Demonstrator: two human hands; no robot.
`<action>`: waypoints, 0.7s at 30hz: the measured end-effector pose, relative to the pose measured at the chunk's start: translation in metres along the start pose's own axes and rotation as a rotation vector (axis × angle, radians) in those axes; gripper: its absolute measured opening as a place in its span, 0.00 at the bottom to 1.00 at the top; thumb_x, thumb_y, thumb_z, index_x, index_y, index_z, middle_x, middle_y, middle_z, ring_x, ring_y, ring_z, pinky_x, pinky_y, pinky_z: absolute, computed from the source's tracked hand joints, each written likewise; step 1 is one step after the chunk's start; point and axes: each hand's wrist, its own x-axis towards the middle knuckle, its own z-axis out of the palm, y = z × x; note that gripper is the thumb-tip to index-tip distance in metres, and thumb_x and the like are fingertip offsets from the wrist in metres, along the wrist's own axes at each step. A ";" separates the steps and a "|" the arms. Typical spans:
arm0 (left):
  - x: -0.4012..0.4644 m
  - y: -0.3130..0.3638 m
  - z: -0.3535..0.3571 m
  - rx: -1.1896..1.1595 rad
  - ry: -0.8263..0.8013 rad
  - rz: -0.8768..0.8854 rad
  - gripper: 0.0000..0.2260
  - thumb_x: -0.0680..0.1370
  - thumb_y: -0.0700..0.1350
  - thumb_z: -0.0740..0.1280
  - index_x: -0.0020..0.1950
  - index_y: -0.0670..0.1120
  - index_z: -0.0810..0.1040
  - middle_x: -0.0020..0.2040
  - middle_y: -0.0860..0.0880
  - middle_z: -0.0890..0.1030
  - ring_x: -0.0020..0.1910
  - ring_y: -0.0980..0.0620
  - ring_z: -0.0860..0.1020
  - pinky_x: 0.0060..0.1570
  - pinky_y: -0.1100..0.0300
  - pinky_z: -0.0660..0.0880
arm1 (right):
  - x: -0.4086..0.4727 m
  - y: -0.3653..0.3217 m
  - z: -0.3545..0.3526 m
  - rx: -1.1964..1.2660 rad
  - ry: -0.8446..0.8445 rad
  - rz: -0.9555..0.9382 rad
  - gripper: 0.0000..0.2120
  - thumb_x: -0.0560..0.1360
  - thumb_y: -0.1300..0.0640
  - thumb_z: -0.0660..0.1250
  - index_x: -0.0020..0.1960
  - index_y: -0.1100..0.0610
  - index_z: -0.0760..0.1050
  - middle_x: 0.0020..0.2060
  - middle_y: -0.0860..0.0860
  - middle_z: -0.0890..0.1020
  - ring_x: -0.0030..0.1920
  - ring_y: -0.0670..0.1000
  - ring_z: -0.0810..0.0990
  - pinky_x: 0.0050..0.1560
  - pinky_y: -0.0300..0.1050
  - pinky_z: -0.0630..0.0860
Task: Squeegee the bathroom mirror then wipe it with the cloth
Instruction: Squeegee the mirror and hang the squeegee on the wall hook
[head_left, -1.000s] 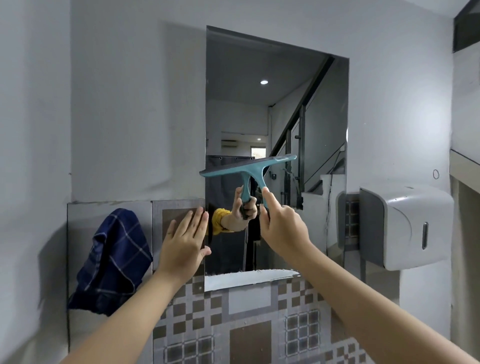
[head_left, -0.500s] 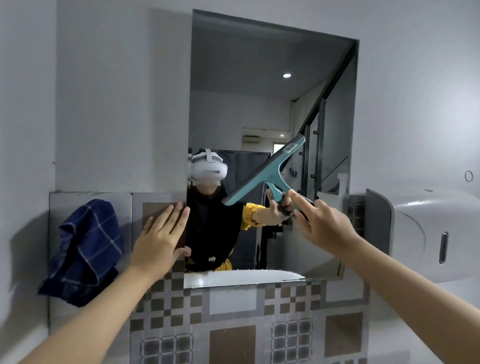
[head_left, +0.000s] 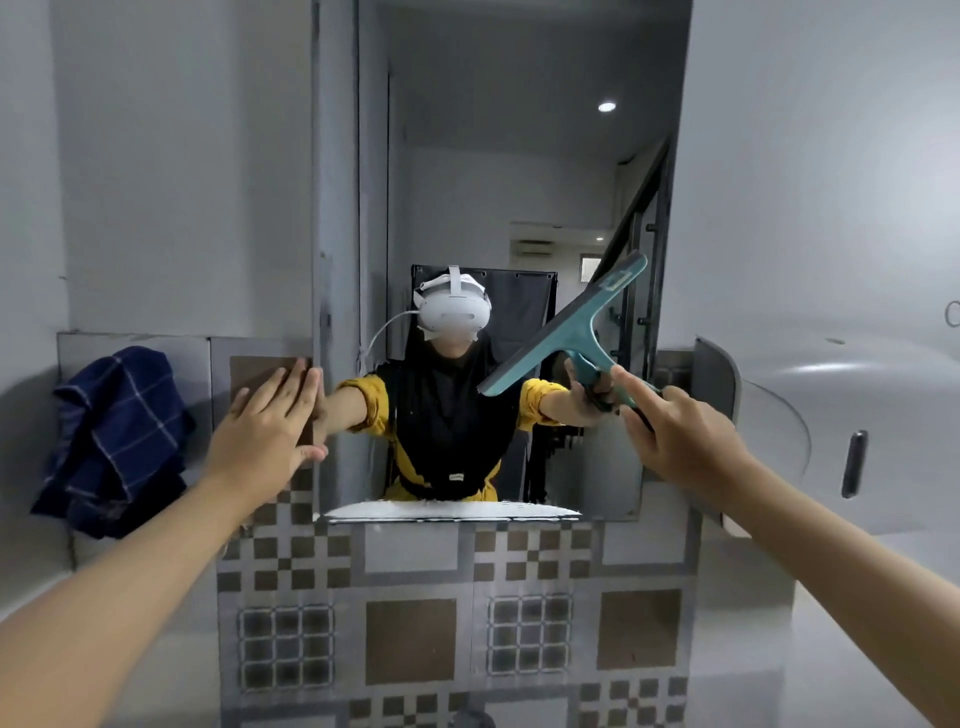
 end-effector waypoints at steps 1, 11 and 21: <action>0.000 0.001 -0.001 0.005 -0.007 -0.008 0.48 0.62 0.55 0.76 0.73 0.41 0.56 0.71 0.40 0.66 0.69 0.38 0.66 0.63 0.39 0.64 | -0.005 0.006 -0.001 0.014 -0.006 0.005 0.22 0.76 0.53 0.60 0.69 0.55 0.68 0.28 0.55 0.68 0.21 0.52 0.60 0.23 0.36 0.56; -0.001 0.005 -0.003 -0.011 -0.036 -0.049 0.46 0.63 0.52 0.76 0.74 0.41 0.56 0.73 0.40 0.62 0.70 0.38 0.63 0.64 0.37 0.63 | -0.050 0.017 0.002 0.151 -0.021 0.148 0.23 0.75 0.61 0.67 0.69 0.60 0.67 0.26 0.56 0.73 0.21 0.55 0.68 0.20 0.46 0.69; -0.001 -0.002 -0.001 -0.096 -0.029 0.007 0.44 0.67 0.53 0.73 0.75 0.43 0.53 0.75 0.41 0.58 0.72 0.39 0.59 0.66 0.37 0.58 | -0.050 -0.053 0.005 0.240 -0.025 0.320 0.20 0.78 0.58 0.61 0.69 0.60 0.64 0.28 0.53 0.76 0.22 0.51 0.72 0.21 0.52 0.74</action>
